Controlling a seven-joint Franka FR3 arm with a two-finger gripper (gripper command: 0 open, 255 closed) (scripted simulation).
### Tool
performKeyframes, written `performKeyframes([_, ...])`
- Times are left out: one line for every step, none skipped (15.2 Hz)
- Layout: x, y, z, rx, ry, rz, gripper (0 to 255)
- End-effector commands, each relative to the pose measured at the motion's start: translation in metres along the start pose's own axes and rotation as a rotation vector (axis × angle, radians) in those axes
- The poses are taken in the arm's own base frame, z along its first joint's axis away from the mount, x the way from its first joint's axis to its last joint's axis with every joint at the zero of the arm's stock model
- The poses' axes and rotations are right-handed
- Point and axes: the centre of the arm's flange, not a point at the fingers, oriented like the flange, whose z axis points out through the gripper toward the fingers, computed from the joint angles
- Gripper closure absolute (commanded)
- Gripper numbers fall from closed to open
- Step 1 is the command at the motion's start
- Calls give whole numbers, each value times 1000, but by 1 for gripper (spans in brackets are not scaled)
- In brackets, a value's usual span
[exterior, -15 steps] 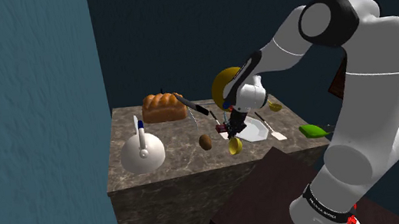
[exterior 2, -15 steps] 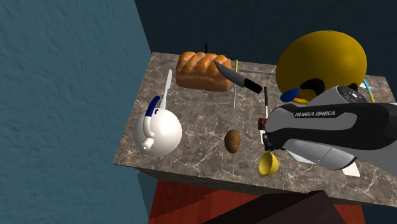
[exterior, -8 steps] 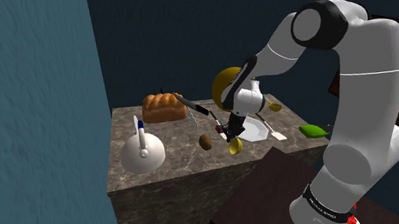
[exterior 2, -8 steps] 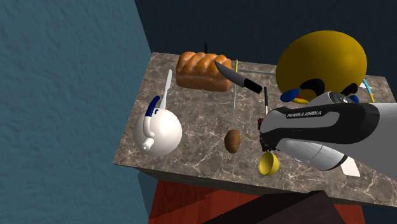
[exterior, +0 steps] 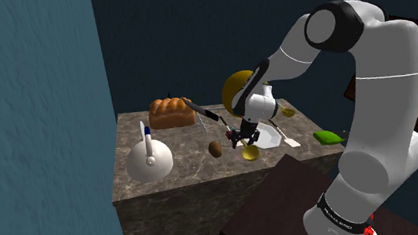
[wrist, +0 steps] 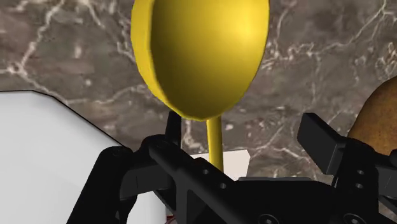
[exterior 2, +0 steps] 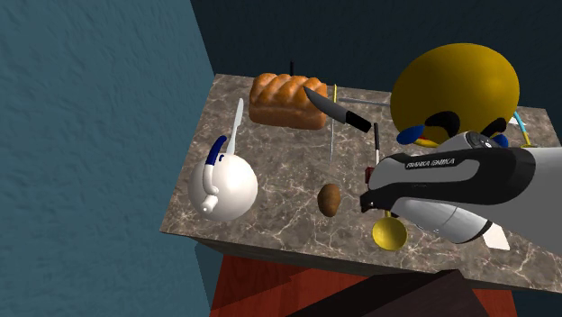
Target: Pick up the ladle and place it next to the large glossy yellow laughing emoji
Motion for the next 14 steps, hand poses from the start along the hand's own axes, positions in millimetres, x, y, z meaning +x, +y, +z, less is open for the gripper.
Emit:
performKeyframes([0, 0, 0, 0, -1, 0, 0])
performKeyframes([1, 0, 1, 0, -1, 0, 0])
performKeyframes([1, 0, -12, 0, -1, 0, 0])
performKeyframes([1, 0, -26, 0, -1, 0, 0])
performKeyframes([1, 0, -39, 0, -1, 0, 0])
performKeyframes([1, 0, -49, 0, -1, 0, 0])
performKeyframes([1, 0, -49, 0, -1, 0, 0])
performKeyframes([1, 0, -49, 0, -1, 0, 0])
performKeyframes([1, 0, -49, 0, -1, 0, 0])
performKeyframes([1, 0, -49, 0, -1, 0, 0])
performKeyframes([1, 0, -49, 0, -1, 0, 0])
performKeyframes([1, 0, -49, 0, -1, 0, 0])
performKeyframes([1, 0, -49, 0, -1, 0, 0])
performKeyframes([1, 0, -49, 0, -1, 0, 0])
